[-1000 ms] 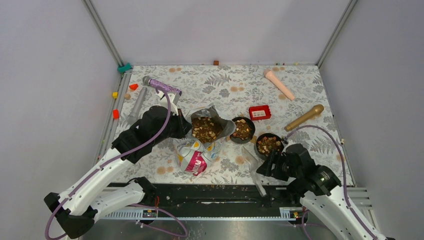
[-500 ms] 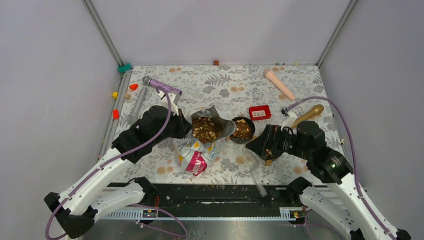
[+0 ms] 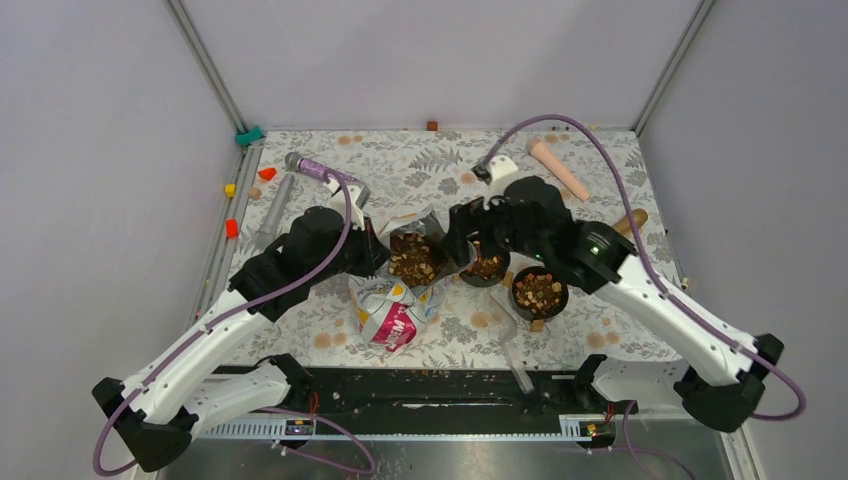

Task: Serve the pet food
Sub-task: Close the pet food bag at the center of the board.

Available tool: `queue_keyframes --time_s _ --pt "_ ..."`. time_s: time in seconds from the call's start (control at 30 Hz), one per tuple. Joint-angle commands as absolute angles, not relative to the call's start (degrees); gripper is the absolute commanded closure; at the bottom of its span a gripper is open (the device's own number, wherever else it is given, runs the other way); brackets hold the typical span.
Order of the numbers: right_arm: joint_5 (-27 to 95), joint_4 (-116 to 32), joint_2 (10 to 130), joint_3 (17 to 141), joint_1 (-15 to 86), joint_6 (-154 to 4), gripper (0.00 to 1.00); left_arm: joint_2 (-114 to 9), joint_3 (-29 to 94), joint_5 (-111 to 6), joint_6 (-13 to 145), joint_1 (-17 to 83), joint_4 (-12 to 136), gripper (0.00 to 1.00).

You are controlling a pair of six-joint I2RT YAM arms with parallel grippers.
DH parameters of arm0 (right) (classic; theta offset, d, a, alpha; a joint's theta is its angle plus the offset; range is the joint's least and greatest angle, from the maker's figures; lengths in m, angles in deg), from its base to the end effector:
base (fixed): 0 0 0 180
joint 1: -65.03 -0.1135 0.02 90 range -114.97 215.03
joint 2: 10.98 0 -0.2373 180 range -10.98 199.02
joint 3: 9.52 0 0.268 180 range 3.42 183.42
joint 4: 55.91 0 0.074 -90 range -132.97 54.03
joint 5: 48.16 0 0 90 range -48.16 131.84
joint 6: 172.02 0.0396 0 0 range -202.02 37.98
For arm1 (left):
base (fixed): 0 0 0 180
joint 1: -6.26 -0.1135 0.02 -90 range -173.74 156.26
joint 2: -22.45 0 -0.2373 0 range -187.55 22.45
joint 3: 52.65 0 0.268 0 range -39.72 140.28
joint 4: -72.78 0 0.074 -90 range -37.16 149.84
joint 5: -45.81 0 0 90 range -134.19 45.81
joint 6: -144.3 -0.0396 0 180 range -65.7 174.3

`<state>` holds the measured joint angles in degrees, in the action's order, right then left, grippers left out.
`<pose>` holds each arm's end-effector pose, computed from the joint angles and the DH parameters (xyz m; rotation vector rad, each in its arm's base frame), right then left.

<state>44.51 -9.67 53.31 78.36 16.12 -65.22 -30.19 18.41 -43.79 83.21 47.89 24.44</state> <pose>0.1772 0.2004 0.3908 -0.5320 1.9626 0.6951 0.1711 -0.1517 0.3301 0.2370 2.1664 -0.7215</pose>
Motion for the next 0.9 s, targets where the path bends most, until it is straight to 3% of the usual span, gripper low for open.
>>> queue_keyframes --time_s 0.0,0.2,0.37,0.47,0.53,0.6,0.63,0.67,0.73,0.87 --pt "52.3 -10.5 60.0 83.7 13.2 -73.4 0.01 -30.3 20.9 -48.5 81.6 48.3 26.9 1.00" --pt "49.9 -10.3 67.4 88.0 12.4 -78.5 0.04 -29.7 20.7 -51.0 80.3 48.2 27.8 0.98" --pt "56.1 -13.2 72.5 90.0 12.1 -78.9 0.12 -29.4 20.8 -53.7 79.7 48.2 28.3 0.99" --pt "58.3 -12.4 75.1 92.4 12.1 -78.0 0.27 -28.6 20.9 -55.9 80.6 48.2 28.7 0.99" --pt "57.0 -12.4 76.4 93.2 12.1 -77.3 0.51 -27.8 20.9 -58.4 81.4 48.2 29.8 0.94" --pt "55.7 -12.2 77.2 94.0 12.1 -75.6 0.85 -26.8 21.5 -59.1 81.3 48.3 30.1 0.89" --pt "55.4 -11.8 77.5 94.6 12.1 -74.7 0.99 -26.4 22.0 -58.9 81.1 48.2 29.9 0.85" --pt "55.1 -11.5 77.4 95.0 12.1 -74.0 1.00 -26.0 22.5 -58.8 81.0 48.2 29.4 0.79" --pt "54.5 -11.4 76.6 95.1 12.1 -71.8 1.00 -24.9 23.1 -59.8 81.3 48.3 28.9 0.49" --pt "52.8 -9.4 74.5 95.3 12.1 -65.8 1.00 -22.7 23.0 -61.0 81.9 52.9 27.7 0.05"
